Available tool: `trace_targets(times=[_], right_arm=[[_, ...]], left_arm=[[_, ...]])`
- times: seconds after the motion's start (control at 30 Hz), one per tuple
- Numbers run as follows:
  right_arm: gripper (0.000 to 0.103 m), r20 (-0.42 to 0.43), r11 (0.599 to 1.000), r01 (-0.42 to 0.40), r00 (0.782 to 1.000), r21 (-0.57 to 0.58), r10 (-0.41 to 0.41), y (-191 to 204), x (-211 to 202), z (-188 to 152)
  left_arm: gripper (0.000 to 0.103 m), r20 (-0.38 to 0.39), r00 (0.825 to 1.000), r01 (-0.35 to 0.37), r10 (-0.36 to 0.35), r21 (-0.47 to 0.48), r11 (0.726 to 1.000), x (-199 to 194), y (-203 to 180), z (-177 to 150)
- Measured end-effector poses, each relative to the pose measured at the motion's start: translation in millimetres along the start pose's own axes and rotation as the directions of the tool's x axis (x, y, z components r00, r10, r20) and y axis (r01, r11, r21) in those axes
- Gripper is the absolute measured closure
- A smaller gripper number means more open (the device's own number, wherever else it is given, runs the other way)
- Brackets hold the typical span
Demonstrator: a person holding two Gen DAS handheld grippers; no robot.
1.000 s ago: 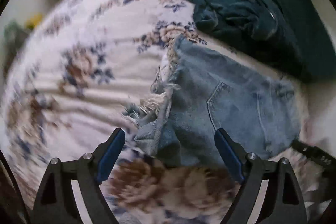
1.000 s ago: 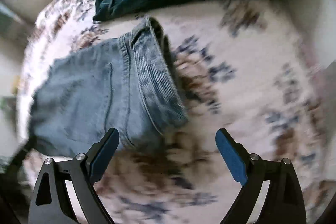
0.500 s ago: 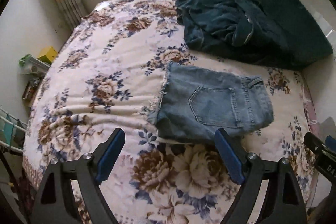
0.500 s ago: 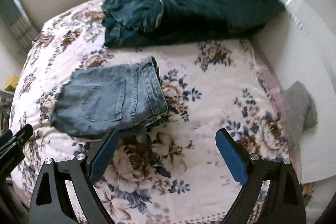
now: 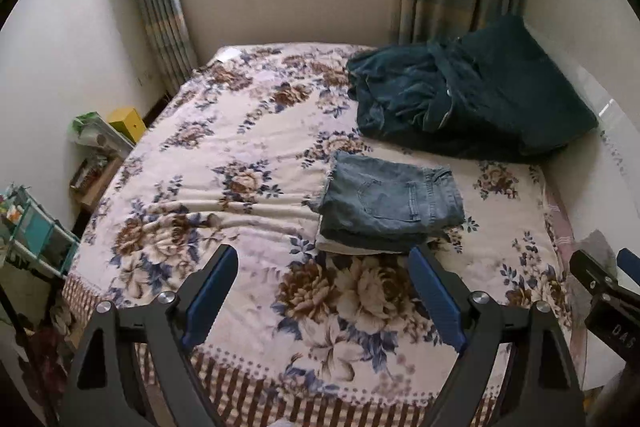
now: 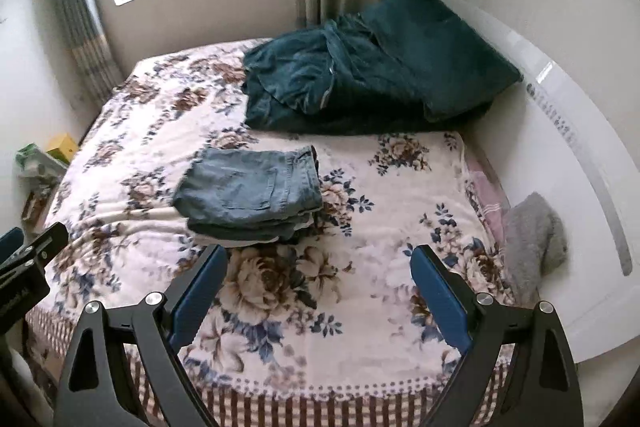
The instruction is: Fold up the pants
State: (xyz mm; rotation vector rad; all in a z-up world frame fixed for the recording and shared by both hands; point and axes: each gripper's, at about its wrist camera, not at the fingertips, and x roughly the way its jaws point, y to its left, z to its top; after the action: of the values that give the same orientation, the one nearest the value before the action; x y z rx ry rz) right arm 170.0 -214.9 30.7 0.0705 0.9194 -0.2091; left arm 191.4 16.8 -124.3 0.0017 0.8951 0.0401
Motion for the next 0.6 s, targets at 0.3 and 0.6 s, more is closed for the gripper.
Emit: trace_targets(times=[0.3, 0.6], right_arm=[[0.008, 0.100, 0.997, -0.011, 0.995, -0.082, 0.019, 4, -138, -34], [0.008, 0.173, 0.999, -0.033, 0.984, -0.031, 0.038, -4, -233, -47]], left_arm=[[0.016, 0.092, 0.995, -0.026, 0.024, 0.019, 0.999, -109, 6, -25], [0.016, 0.159, 0.987, 0.015, -0.026, 0.074, 0.997, -180, 13, -29]])
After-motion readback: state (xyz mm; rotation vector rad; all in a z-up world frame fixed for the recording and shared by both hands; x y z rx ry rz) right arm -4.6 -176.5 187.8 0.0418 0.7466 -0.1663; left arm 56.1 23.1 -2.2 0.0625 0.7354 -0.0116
